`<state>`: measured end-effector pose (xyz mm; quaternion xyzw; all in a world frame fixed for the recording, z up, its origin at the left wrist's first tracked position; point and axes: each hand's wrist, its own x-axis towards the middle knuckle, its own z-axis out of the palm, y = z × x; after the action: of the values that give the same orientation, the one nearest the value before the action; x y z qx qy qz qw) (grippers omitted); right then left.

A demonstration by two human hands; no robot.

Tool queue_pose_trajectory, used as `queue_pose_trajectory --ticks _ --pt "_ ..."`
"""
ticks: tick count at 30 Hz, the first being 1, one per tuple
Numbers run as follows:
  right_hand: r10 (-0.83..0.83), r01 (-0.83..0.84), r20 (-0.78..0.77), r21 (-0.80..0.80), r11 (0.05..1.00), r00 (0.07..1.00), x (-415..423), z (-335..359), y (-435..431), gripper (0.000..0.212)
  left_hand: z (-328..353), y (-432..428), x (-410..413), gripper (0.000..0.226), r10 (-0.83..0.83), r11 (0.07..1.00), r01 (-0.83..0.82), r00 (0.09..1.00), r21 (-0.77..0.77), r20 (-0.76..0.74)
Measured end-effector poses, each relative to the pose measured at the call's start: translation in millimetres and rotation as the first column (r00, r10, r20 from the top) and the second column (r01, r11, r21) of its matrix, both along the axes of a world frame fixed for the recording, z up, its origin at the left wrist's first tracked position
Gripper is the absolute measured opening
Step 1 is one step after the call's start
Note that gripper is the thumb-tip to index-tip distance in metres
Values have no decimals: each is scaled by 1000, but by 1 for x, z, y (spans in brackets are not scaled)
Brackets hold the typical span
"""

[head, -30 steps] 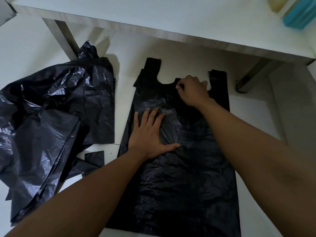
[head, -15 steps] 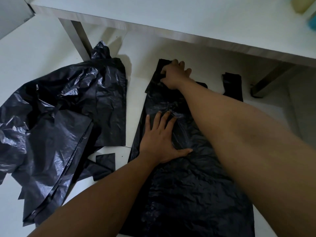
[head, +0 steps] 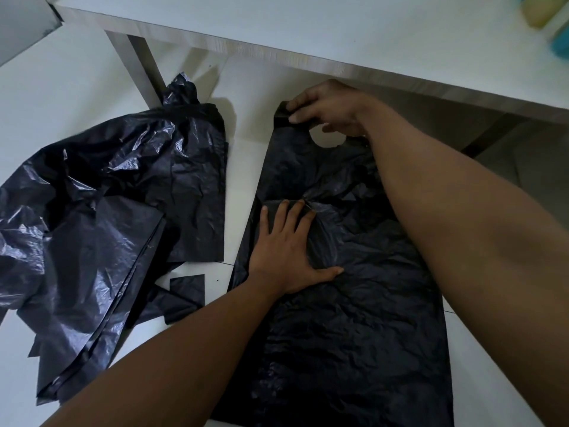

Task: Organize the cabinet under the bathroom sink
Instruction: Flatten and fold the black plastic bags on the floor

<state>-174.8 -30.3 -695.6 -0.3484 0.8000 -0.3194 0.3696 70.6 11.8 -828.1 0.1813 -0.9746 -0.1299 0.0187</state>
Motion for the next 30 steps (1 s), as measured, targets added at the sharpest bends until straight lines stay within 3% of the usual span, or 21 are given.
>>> queue_pose_trajectory --ticks 4,8,12,18,22,30 --pt "-132 103 -141 -201 974 981 5 -9 -9 37 1 0 0 122 -1 1000 1 1000 -6 -2" --pt "8 -16 -255 -30 999 967 6 -37 -10 69 1 0 1 123 3 1000 -3 1000 3 -1" --pt "-22 40 -491 28 999 871 5 -56 8 51 2 0 0 123 4 1000 -4 1000 6 23" --pt "-280 217 -679 -179 960 678 60 -73 85 25 2 0 0 121 3 1000 -3 1000 -2 -2" --pt "8 51 -733 59 997 680 94 -105 137 28 1 1 1 127 6 1000 -6 1000 -1 8" --pt "-12 245 -683 246 938 731 -9 -112 212 60 2 1 2 129 3 1000 -3 1000 -8 11"
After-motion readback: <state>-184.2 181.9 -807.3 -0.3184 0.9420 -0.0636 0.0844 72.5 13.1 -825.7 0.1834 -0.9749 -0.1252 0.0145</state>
